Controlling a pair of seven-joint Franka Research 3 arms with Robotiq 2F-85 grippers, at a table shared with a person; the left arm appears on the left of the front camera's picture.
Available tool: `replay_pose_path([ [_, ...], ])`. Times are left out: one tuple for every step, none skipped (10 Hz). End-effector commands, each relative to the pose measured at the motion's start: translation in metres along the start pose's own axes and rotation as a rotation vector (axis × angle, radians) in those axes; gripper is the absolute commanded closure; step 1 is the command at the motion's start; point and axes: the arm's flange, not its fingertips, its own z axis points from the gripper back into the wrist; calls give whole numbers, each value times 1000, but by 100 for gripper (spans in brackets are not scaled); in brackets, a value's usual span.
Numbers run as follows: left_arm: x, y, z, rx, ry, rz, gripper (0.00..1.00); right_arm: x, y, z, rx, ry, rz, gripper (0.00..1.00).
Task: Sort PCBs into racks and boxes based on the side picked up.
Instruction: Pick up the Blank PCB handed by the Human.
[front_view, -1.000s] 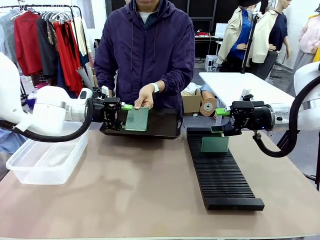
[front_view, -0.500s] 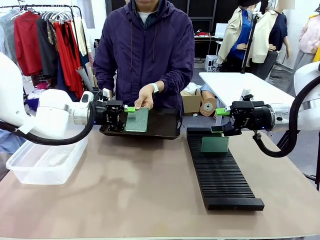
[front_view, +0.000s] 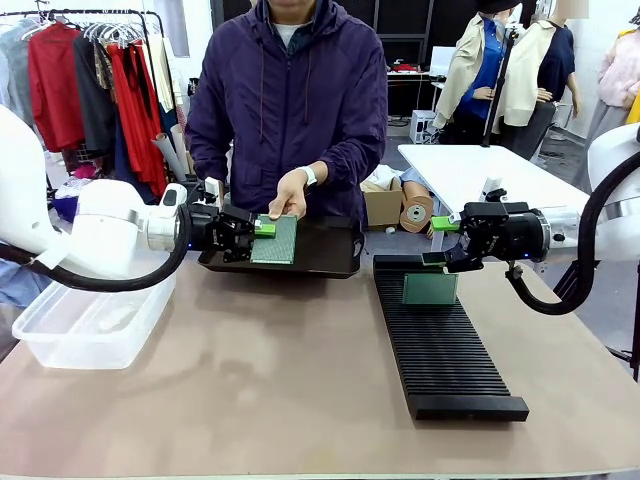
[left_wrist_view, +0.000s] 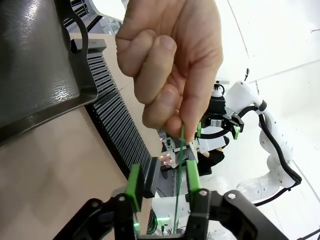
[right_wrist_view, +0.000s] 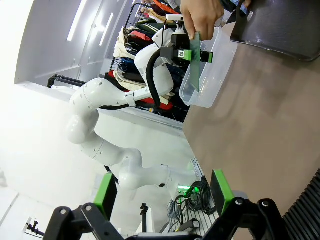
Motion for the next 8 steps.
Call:
replay_pose_path([
  [-7, -2, -2, -27, -21, -15, 80, 0, 1, -1, -1, 4, 17, 0],
  [-6, -3, -2, -29, -22, -14, 92, 0, 1, -1, -1, 4, 17, 0],
  [-6, -3, -1, -30, -22, -15, 100, 0, 1, -1, -1, 4, 17, 0],
  [-6, -4, -1, -32, -24, -16, 100, 0, 1, -1, -1, 4, 17, 0],
  [-7, -5, -1, -34, -23, -16, 100, 0, 1, -1, -1, 4, 17, 0],
  [-7, -6, 0, -33, -22, -18, 100, 0, 1, -1, -1, 4, 17, 0],
  [-7, -6, 0, -35, -17, -20, 100, 0, 1, -1, -1, 4, 17, 0],
  [-8, -7, 0, -39, 1, -21, 100, 0, 1, -1, -1, 4, 17, 0],
])
